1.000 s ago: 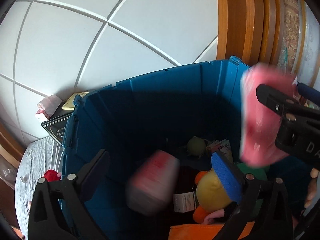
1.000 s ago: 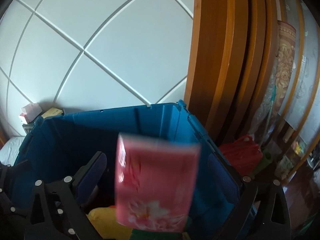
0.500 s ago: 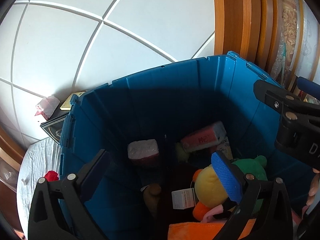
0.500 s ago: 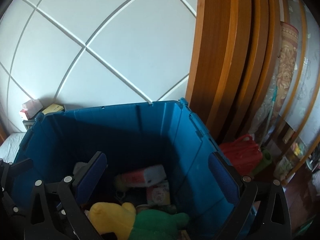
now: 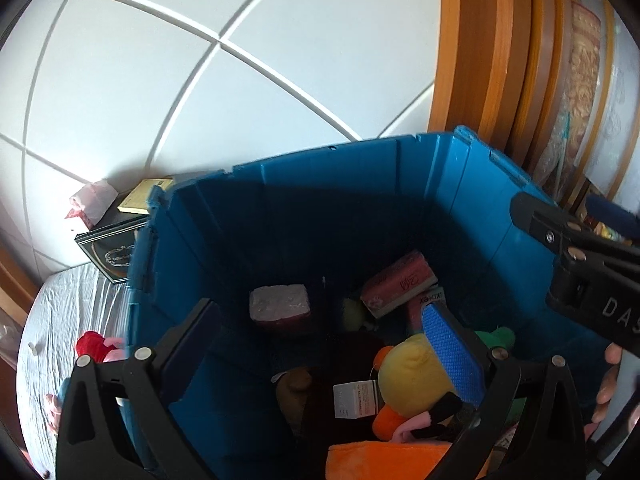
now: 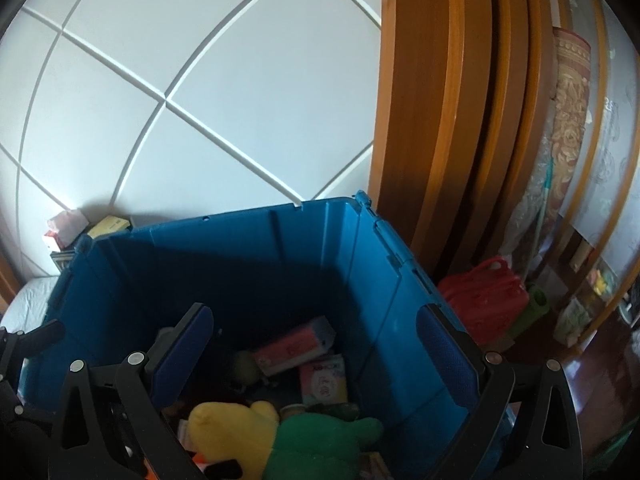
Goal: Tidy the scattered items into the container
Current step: 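Withdraw both tools from the crate back toward the bed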
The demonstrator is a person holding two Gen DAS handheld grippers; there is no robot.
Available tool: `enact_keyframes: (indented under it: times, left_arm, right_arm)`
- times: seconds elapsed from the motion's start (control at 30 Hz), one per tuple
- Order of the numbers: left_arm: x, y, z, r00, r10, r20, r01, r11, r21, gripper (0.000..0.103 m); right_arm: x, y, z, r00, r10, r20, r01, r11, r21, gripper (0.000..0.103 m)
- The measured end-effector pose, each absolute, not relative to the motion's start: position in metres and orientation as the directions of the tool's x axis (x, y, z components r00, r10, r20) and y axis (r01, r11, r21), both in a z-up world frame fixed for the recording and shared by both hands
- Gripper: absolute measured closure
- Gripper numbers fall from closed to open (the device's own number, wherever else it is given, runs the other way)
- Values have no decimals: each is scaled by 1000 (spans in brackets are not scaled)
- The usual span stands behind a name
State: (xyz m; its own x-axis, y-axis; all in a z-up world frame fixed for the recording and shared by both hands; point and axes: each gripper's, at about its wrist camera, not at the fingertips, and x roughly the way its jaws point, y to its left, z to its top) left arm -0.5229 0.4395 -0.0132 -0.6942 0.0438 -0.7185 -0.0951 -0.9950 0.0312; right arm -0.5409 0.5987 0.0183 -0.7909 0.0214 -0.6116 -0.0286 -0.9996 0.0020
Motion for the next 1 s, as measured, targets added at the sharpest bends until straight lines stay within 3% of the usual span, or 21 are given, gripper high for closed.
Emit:
enact_keyframes:
  times: [0.33, 0.67, 0.8, 1.0]
  left_arm:
    - [-445, 368, 61, -742, 105, -662, -105, -994, -39, 0]
    - [-358, 171, 69, -779, -6, -627, 11, -1000, -4, 0]
    - [-336, 83, 42, -745, -77, -662, 56, -997, 53, 0]
    - [-314, -30, -9, -666, -141, -733, 115, -990, 86, 0]
  right_arm:
    - [-495, 547, 91, -826, -22, -563, 32, -999, -8, 0]
    - [-413, 392, 156, -878, -98, -469, 124, -992, -26, 0]
    - [-395, 313, 146, -859, -148, -490, 164, -986, 11, 0]
    - [-390, 201, 79, -770, -221, -598, 231, -971, 61, 0]
